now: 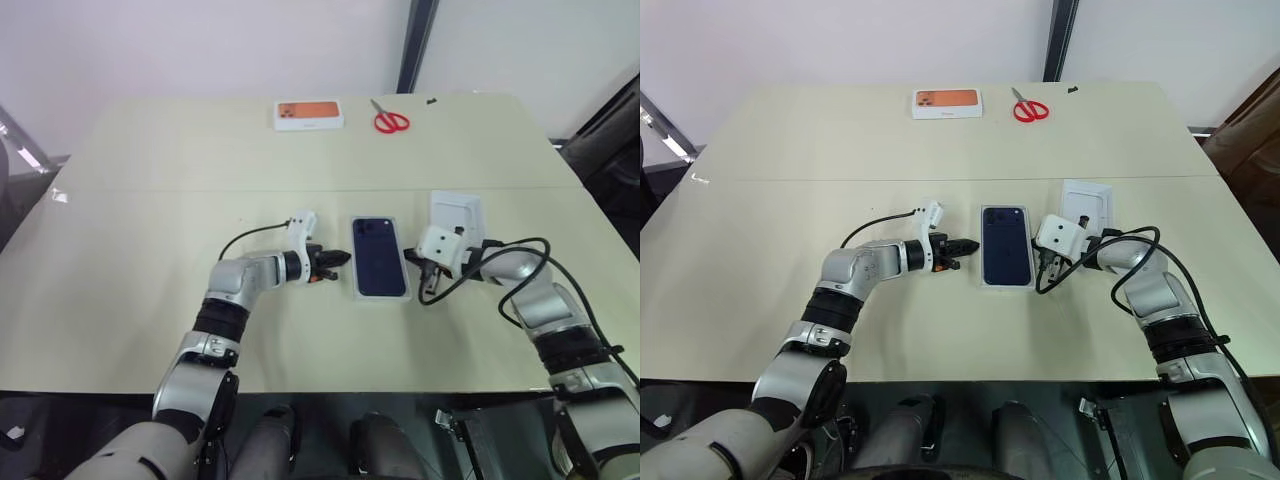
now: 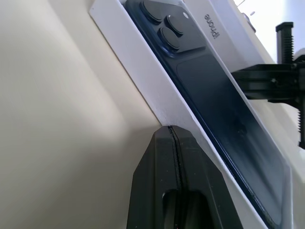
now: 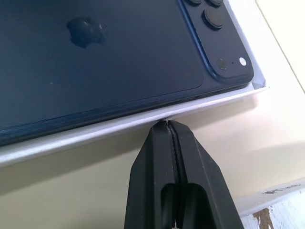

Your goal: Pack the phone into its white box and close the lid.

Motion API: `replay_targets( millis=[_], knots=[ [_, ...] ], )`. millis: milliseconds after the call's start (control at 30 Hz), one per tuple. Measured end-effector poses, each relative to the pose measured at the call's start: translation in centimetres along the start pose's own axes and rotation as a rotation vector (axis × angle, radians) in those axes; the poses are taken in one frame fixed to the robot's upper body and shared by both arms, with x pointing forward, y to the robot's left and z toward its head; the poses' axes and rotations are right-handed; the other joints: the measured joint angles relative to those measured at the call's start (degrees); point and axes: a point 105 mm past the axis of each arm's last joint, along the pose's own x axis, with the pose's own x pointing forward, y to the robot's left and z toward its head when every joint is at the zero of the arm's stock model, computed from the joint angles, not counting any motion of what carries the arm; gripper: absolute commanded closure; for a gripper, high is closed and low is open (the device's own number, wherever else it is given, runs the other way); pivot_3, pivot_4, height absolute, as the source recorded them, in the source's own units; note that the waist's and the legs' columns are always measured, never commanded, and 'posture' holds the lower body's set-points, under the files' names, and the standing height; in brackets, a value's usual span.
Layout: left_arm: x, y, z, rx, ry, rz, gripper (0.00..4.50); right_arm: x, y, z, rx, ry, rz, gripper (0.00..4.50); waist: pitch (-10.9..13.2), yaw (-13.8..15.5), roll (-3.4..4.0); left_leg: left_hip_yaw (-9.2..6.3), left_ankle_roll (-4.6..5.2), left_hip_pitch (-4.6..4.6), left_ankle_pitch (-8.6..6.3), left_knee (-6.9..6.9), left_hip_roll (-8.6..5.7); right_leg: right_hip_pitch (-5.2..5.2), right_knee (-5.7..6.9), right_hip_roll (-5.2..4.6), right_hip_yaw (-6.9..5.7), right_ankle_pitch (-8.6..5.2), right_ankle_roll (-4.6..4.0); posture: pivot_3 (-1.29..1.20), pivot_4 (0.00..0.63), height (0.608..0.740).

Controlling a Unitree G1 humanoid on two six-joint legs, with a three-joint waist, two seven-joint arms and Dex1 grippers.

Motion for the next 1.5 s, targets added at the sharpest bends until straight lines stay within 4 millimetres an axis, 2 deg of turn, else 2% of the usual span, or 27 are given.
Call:
replay_targets(
  millis=[300, 667, 900, 1033, 1100, 1200, 1233, 1333, 1433, 1500],
  knots=[
    [1.5, -1.0, -0.2, 0.002, 0.019, -0.037, 4.50, -1.1, -0.4, -1.1, 0.023, 0.031, -0.025, 4.48, 0.00, 0.17, 0.00, 0.00, 0.03, -0.03, -0.02, 0.11, 0.00, 0.03, 0.01, 0.01, -0.01, 0.00, 0.00, 0.00, 0.150, 0.734],
    [1.9, -1.4, -0.4, 0.013, 0.029, -0.060, 4.50, -1.8, -0.3, -1.6, 0.032, 0.046, -0.033, 4.48, 0.00, 0.11, 0.00, 0.00, 0.04, -0.03, -0.03, 0.13, 0.01, 0.02, 0.02, 0.02, 0.00, 0.00, 0.01, 0.00, 0.150, 0.734],
    [0.2, -0.8, 1.0, 0.080, -0.006, -0.045, 4.50, -2.0, -0.2, -0.5, 0.012, 0.032, -0.017, 4.48, 0.01, -0.30, 0.00, 0.01, 0.04, -0.05, -0.03, 0.09, 0.03, -0.06, 0.04, 0.04, 0.03, 0.00, 0.01, 0.00, 0.150, 0.734],
    [-1.7, -1.2, 3.4, 0.165, -0.067, -0.037, 4.50, -3.1, -0.5, 0.3, -0.028, 0.047, 0.003, 4.48, 0.01, -0.35, 0.01, 0.01, 0.04, -0.04, -0.03, 0.08, 0.05, -0.05, 0.04, 0.05, 0.04, 0.00, 0.01, 0.00, 0.150, 0.734],
    [-2.9, -1.0, 4.3, 0.209, -0.100, -0.015, 4.50, -3.4, -1.1, 1.0, 0.019, 0.033, -0.009, 4.48, 0.00, -0.42, 0.01, 0.01, 0.04, -0.04, -0.03, 0.09, 0.05, -0.04, 0.04, 0.05, 0.06, 0.00, 0.01, 0.00, 0.150, 0.734],
    [-4.2, -0.2, 4.1, 0.213, -0.118, 0.003, 3.67, -3.9, -2.8, 1.7, 0.115, 0.016, -0.071, 3.68, 0.00, -0.45, 0.01, 0.01, 0.04, -0.04, -0.03, 0.08, 0.06, -0.06, 0.04, 0.05, 0.07, 0.00, 0.00, 0.00, 0.150, 0.734],
    [-4.6, 0.0, 3.8, 0.223, -0.119, 0.002, 3.26, -3.9, -3.6, 1.9, 0.137, 0.012, -0.105, 3.26, 0.00, -0.41, 0.02, 0.01, 0.04, -0.04, -0.03, 0.07, 0.05, -0.05, 0.04, 0.05, 0.06, 0.00, 0.00, 0.00, 0.150, 0.734],
    [-5.8, 0.4, 3.5, 0.303, -0.133, -0.005, 1.64, -3.8, -5.4, 2.3, 0.219, 0.010, -0.194, 1.61, 0.01, -0.33, 0.01, 0.01, 0.04, -0.05, -0.03, 0.07, 0.06, -0.07, 0.04, 0.05, 0.05, 0.00, -0.01, 0.00, 0.150, 0.734],
    [-8.1, 1.0, 3.5, 0.393, -0.121, -0.039, 0.19, -3.0, -5.3, 1.6, 0.376, 0.048, -0.198, 0.13, 0.00, -0.42, 0.01, 0.02, 0.04, -0.05, -0.03, 0.01, 0.07, -0.10, 0.02, 0.04, 0.07, 0.00, -0.01, 0.00, 0.150, 0.734],
    [-9.4, 1.2, 3.8, 0.443, -0.117, -0.060, 0.19, -2.7, -4.7, 0.9, 0.466, 0.091, -0.176, 0.13, 0.01, -0.15, 0.03, 0.02, 0.04, -0.07, -0.03, 0.00, 0.04, -0.11, 0.00, -0.01, 0.06, 0.00, -0.01, 0.00, 0.150, 0.734]
  ],
)
